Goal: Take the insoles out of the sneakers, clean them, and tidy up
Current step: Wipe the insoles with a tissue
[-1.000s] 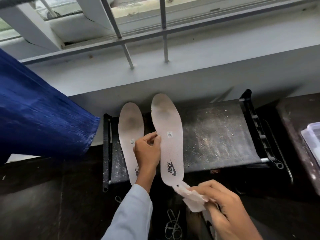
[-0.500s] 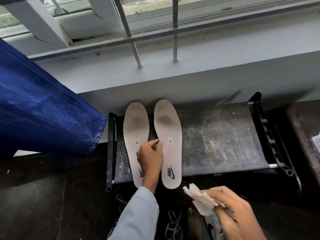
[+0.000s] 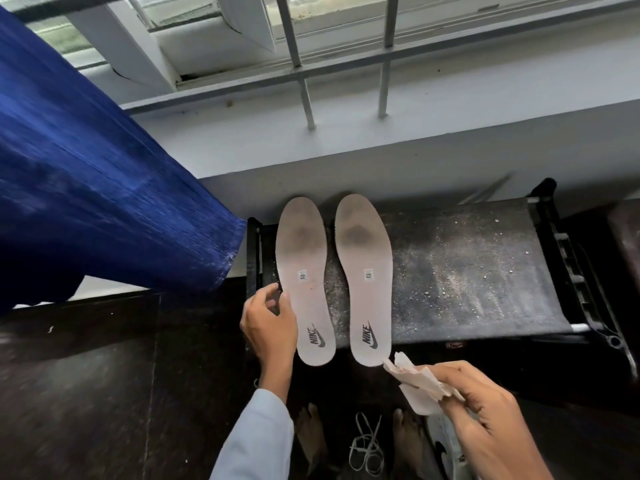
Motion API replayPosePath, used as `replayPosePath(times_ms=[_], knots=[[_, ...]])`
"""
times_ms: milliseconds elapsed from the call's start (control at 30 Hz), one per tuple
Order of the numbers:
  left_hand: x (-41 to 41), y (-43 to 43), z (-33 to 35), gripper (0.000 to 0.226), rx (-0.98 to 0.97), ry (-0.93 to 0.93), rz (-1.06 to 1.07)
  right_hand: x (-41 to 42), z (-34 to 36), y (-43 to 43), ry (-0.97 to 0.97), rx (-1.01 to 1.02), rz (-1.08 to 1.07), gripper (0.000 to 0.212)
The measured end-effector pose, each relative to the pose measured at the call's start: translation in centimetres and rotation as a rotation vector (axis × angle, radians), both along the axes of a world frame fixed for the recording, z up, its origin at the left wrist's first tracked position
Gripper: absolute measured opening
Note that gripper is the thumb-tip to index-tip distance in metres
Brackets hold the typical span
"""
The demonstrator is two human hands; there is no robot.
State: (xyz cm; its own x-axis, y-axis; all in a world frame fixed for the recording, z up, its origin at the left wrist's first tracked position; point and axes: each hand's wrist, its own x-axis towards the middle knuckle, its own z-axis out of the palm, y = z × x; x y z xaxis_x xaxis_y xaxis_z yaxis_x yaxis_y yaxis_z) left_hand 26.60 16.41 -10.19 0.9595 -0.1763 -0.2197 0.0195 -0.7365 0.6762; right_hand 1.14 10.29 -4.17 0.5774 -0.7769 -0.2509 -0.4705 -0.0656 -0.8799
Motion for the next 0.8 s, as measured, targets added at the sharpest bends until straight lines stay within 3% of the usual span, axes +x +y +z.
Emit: replayPosePath(times_ms=[433, 800], knots=[[2.3, -0.6, -1.4, 0.014, -0.055, 0.245, 0.057, 1.8, 0.0, 2.5, 0.063, 0.04, -0.057, 0.062], [3.1, 0.2, 1.2, 0.011, -0.167, 0.292, 0.009, 3.8, 0.6, 2.3, -0.036, 0.163, -0.229, 0.052]])
